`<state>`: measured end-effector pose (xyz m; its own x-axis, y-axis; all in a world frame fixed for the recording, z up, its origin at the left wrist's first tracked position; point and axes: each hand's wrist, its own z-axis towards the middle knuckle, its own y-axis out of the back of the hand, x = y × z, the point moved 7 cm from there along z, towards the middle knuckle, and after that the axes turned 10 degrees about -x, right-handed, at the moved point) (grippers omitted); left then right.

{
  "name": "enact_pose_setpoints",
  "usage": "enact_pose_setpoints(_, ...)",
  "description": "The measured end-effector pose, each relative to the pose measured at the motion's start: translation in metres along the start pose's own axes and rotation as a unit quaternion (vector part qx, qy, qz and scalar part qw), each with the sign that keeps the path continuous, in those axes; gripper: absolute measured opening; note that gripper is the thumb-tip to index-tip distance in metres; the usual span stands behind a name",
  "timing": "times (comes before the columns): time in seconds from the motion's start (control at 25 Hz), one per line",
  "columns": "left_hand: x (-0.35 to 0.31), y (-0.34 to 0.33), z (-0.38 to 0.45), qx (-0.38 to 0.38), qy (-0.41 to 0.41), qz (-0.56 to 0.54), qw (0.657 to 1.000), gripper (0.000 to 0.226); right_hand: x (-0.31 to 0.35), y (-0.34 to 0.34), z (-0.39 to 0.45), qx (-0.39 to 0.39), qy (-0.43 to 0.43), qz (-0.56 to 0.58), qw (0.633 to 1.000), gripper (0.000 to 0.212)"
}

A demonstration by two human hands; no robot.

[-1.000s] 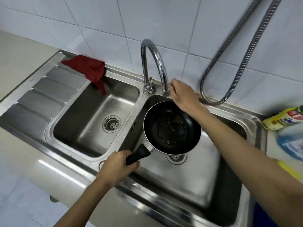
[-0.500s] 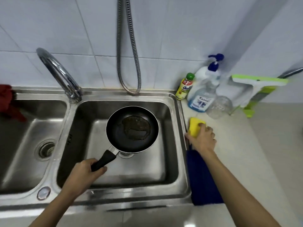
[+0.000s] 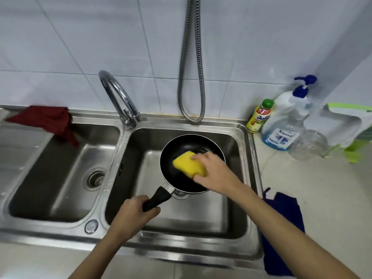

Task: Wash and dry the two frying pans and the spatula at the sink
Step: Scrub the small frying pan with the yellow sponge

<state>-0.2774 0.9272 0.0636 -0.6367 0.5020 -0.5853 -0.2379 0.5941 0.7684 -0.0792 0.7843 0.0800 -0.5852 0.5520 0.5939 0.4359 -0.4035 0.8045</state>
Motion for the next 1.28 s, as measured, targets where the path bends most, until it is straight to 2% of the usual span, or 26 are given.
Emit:
enact_pose_setpoints(0.08, 0.003, 0.009, -0.007, -0.014, 0.008, 0.015, 1.000, 0.038, 0.030, -0.042, 0.008, 0.094, 0.082, -0.048, 0.991, 0.066)
enact_pose_setpoints(0.12, 0.004, 0.014, -0.011, -0.018, 0.009, 0.030, 0.999, 0.036, 0.038, -0.056, 0.012, 0.100, 0.108, -0.063, 0.987, 0.069)
enact_pose_setpoints(0.24, 0.006, 0.020, -0.026, -0.018, 0.011, 0.067, 0.998, 0.032, 0.049, -0.071, 0.038, 0.029, 0.159, -0.171, 0.972, 0.077)
enact_pose_setpoints(0.32, 0.018, 0.027, -0.033, -0.027, 0.037, 0.052, 0.998, 0.030, 0.047, -0.067, 0.057, -0.009, 0.134, -0.265, 0.955, 0.070)
enact_pose_setpoints(0.4, 0.033, 0.037, -0.035, -0.041, 0.067, 0.029, 0.997, 0.031, 0.043, -0.063, 0.062, 0.006, 0.112, -0.326, 0.939, 0.065)
enact_pose_setpoints(0.48, 0.045, 0.044, -0.034, -0.052, 0.084, 0.027, 0.995, 0.031, 0.047, -0.069, 0.050, 0.065, 0.125, -0.308, 0.941, 0.065)
enact_pose_setpoints(0.56, 0.046, 0.043, -0.034, -0.053, 0.083, 0.046, 0.994, 0.029, 0.067, -0.085, 0.031, 0.131, 0.142, -0.198, 0.961, 0.066)
enact_pose_setpoints(0.64, 0.039, 0.031, -0.036, -0.032, 0.072, 0.057, 0.995, 0.023, 0.089, -0.107, 0.027, 0.129, 0.160, -0.134, 0.969, 0.065)
enact_pose_setpoints(0.8, 0.033, 0.015, -0.036, -0.021, 0.092, 0.049, 0.994, 0.018, 0.069, -0.115, 0.074, 0.084, 0.109, -0.284, 0.949, 0.060)
enact_pose_setpoints(0.88, 0.043, 0.020, -0.032, -0.038, 0.129, 0.057, 0.989, 0.020, 0.039, -0.108, 0.076, 0.117, 0.089, -0.348, 0.926, 0.060)
enact_pose_setpoints(0.92, 0.048, 0.024, -0.030, -0.042, 0.139, 0.063, 0.987, 0.022, 0.031, -0.107, 0.070, 0.147, 0.090, -0.341, 0.924, 0.060)
enact_pose_setpoints(1.0, 0.051, 0.027, -0.028, -0.032, 0.130, 0.088, 0.987, 0.029, 0.033, -0.113, 0.047, 0.207, 0.087, -0.236, 0.945, 0.059)
enact_pose_setpoints(1.08, 0.041, 0.022, -0.026, -0.013, 0.101, 0.115, 0.988, 0.024, 0.054, -0.127, 0.030, 0.234, 0.091, -0.101, 0.963, 0.061)
enact_pose_setpoints(1.16, 0.030, 0.014, -0.029, 0.005, 0.079, 0.128, 0.989, 0.022, 0.064, -0.144, 0.037, 0.197, 0.100, -0.085, 0.972, 0.062)
enact_pose_setpoints(1.28, 0.032, 0.014, -0.030, -0.001, 0.101, 0.115, 0.988, 0.023, 0.041, -0.131, 0.066, 0.103, 0.071, -0.235, 0.964, 0.062)
